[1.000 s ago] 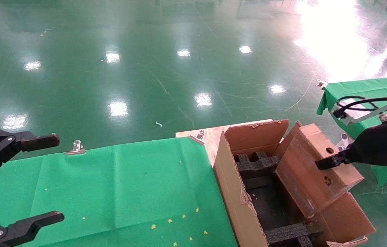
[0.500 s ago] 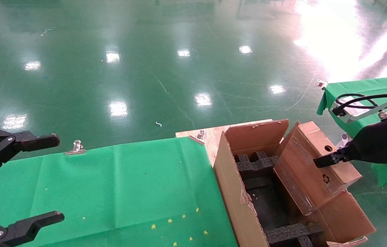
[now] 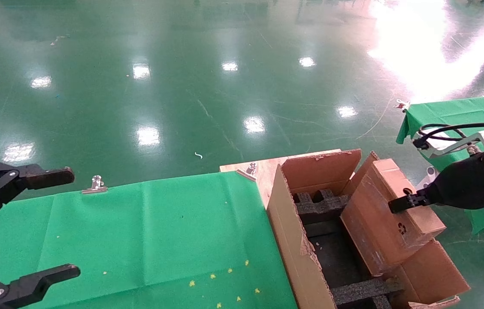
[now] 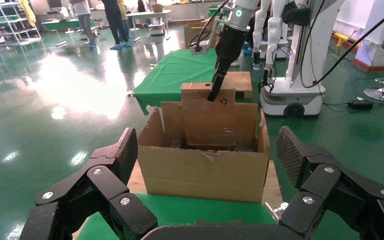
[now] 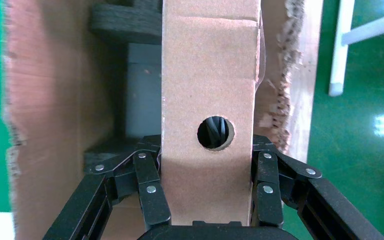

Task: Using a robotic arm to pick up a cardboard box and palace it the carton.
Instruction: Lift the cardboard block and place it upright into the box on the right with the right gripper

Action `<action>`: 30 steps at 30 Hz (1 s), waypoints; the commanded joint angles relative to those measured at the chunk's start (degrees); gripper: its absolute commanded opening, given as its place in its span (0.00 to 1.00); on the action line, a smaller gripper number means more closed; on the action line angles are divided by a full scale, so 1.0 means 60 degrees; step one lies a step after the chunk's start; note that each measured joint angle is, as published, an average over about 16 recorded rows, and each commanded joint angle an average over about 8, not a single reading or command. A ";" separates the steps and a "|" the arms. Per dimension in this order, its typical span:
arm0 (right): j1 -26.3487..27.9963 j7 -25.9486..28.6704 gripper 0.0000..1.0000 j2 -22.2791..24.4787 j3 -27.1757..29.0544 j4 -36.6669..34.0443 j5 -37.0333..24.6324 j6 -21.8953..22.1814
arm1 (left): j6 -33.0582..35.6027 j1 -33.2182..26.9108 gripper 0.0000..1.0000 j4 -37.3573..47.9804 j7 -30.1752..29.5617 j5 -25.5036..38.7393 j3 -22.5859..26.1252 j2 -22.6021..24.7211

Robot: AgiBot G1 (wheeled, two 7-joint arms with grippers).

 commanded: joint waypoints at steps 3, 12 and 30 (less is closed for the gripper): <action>-0.0113 0.0192 0.00 0.0005 -0.0053 -0.0105 -0.0072 0.0141 | 0.0000 -0.0001 1.00 0.0001 0.0001 -0.0001 0.0001 0.0000; -0.0449 0.0116 0.00 -0.0016 -0.0166 -0.0630 -0.0100 0.0535 | -0.0001 -0.0002 1.00 0.0001 0.0002 -0.0003 0.0005 -0.0002; -0.1127 -0.0424 0.00 -0.0339 -0.0345 -0.1530 -0.0006 0.1205 | -0.0004 -0.0003 1.00 0.0001 0.0005 -0.0007 0.0011 -0.0004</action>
